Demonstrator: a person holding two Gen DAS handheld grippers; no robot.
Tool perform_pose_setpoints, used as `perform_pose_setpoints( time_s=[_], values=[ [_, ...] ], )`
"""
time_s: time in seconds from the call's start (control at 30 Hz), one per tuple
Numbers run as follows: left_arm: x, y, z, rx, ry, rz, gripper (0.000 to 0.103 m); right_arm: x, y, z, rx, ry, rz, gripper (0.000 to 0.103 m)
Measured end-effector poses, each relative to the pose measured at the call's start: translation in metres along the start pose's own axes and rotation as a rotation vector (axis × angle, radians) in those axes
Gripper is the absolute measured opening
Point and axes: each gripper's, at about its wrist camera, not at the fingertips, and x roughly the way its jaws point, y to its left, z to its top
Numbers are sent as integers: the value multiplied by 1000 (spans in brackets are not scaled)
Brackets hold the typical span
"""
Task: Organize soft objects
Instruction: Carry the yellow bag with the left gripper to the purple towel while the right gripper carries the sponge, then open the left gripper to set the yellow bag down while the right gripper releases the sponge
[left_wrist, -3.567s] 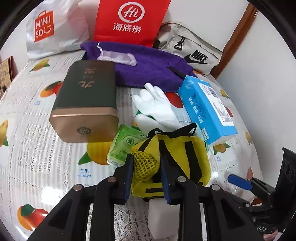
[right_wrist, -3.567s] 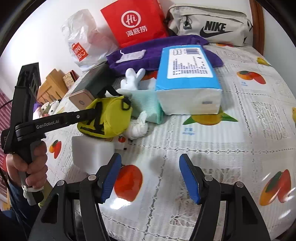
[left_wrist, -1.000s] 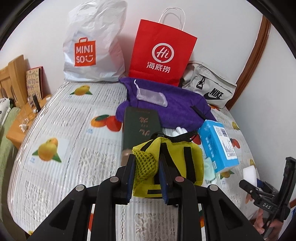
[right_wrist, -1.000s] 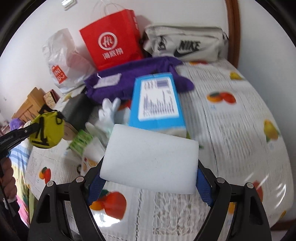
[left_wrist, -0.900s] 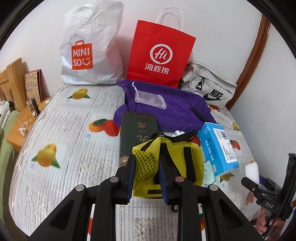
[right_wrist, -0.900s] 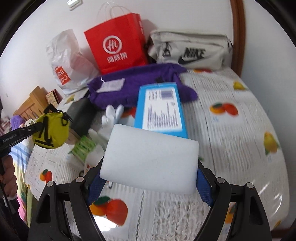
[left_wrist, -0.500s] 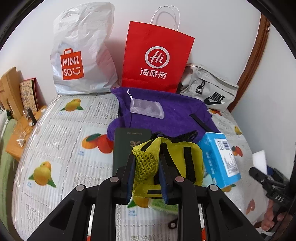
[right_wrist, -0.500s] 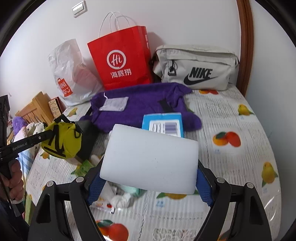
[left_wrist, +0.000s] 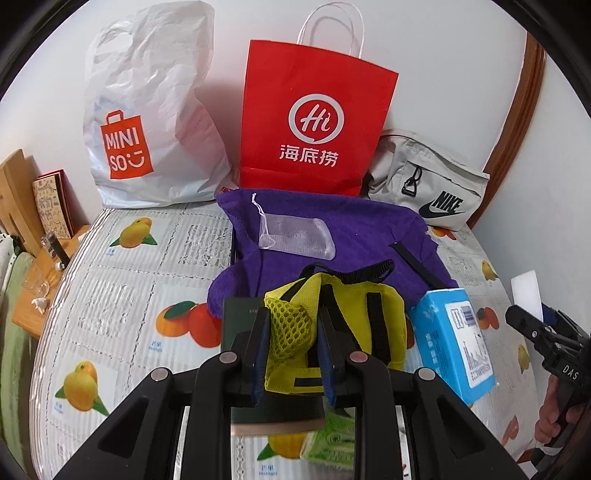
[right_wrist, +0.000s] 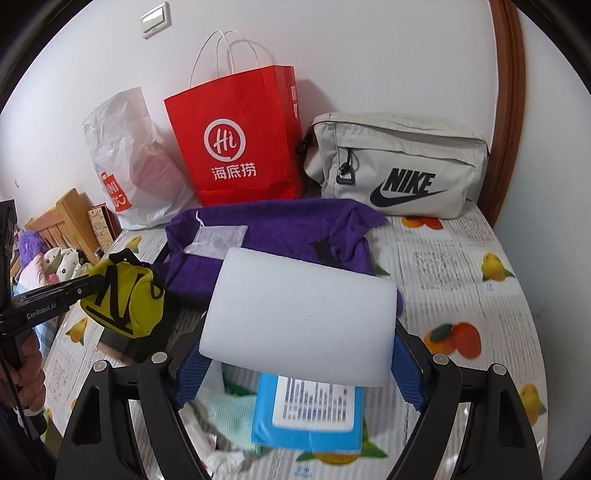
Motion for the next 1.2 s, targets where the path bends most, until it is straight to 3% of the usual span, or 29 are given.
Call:
perform_pose_setpoints(
  time_s=[0.3,0.6,1.2],
  values=[
    [30,12,18,-38,29,33,23,41,-4,25,1,35,35,83],
    [69,18,47,-72,63,10,23,90,-2,52,-37,64,57,83],
    [139,22,63,-69,184,22,23,180,-14,66,-38,249,62,84]
  ],
)
